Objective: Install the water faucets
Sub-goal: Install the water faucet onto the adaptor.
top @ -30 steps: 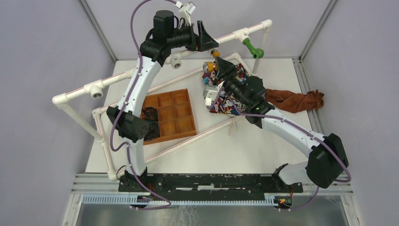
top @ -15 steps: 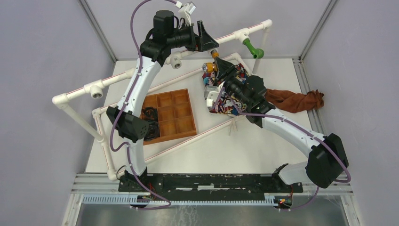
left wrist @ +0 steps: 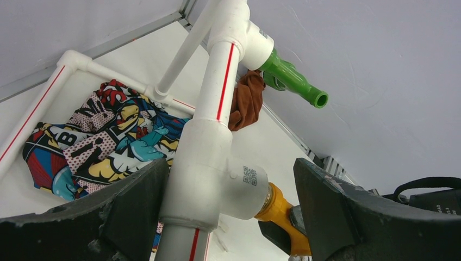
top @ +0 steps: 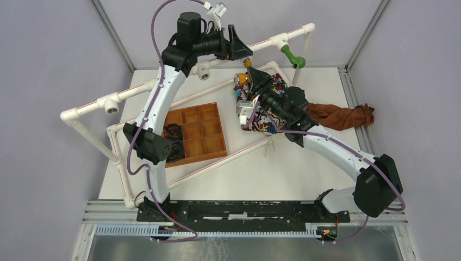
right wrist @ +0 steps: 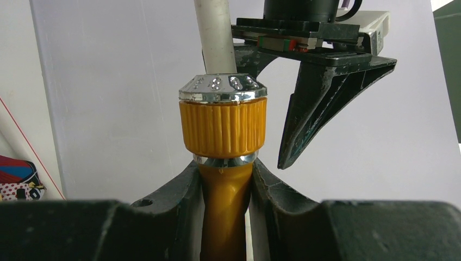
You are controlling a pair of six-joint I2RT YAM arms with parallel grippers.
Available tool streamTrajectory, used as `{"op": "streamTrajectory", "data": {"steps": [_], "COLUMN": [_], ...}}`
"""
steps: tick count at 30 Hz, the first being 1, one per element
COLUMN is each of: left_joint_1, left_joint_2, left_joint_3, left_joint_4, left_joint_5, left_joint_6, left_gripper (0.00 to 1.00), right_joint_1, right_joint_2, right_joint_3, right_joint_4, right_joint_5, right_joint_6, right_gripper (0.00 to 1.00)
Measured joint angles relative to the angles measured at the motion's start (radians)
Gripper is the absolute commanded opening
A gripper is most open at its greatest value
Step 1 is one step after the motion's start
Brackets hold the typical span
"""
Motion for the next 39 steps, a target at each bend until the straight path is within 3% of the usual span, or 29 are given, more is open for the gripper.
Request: {"op": "streamTrajectory", "data": {"steps": [26, 39], "left_joint_1": [-0.009, -0.021], "left_joint_2": [-0.021, -0.043], "left_joint_3": [-0.030, -0.063], "left_joint_4": [0.002, 0.005], "left_joint_5": [-0.001, 0.000], "left_joint_6": [0.059, 0.100], "left_gripper": [0.90, 0.91], "right_joint_1": [-0.064, -0.067], "right_joint_2": [-0.001, -0.035], "right_joint_3": [0.002, 0.016], "right_joint_4": [-0.025, -0.121], "right_joint_5": [-0.141, -0.149], "right_joint_6": [-0.048, -0.091], "right_gripper": [0.00, 0.00]}}
